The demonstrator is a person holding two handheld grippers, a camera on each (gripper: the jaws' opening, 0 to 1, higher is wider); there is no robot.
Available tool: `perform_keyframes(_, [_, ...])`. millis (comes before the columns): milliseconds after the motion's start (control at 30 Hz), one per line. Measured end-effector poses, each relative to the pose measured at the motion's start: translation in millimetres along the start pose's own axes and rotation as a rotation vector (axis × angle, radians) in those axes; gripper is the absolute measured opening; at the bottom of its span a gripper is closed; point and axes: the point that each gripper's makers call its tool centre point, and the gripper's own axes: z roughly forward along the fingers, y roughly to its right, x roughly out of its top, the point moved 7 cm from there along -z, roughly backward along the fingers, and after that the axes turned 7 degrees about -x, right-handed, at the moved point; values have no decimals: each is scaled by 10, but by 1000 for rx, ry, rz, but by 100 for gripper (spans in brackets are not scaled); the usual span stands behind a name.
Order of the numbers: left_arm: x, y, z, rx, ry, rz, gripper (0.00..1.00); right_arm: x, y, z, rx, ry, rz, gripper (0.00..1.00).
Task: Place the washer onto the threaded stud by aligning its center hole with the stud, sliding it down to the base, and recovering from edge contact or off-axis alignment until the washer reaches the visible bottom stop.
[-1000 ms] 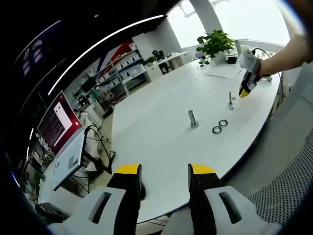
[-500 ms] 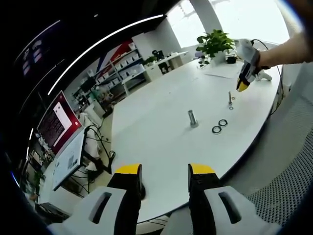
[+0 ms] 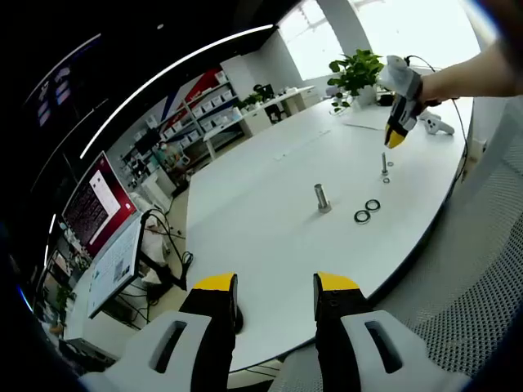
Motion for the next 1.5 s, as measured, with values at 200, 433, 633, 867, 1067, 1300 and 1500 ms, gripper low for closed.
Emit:
perform_keyframes(200, [3, 2, -1, 0, 1, 0, 35, -21, 28, 83, 2, -29, -13, 14])
perform_keyframes(433, [2, 2, 1, -2, 0, 1, 35, -26, 26, 121, -3, -46, -15, 14])
perform_keyframes(633, [-4, 8, 5, -8, -6, 2, 35, -21, 11, 174, -2, -69, -47, 14])
perform_keyframes(867, [-4, 8, 3, -8, -7, 5, 35, -17, 24, 203, 1, -87, -60, 14])
perform_keyframes(1067, [-5, 7, 4, -8, -6, 3, 35, -9, 27, 217, 7, -93, -67, 14])
perform_keyframes(1300, [-5, 8, 3, -7, -6, 3, 35, 3, 23, 241, 19, -109, -88, 14])
perform_keyframes(1500, [-6, 8, 4, -7, -6, 3, 35, 1, 30, 277, 26, -129, -103, 14])
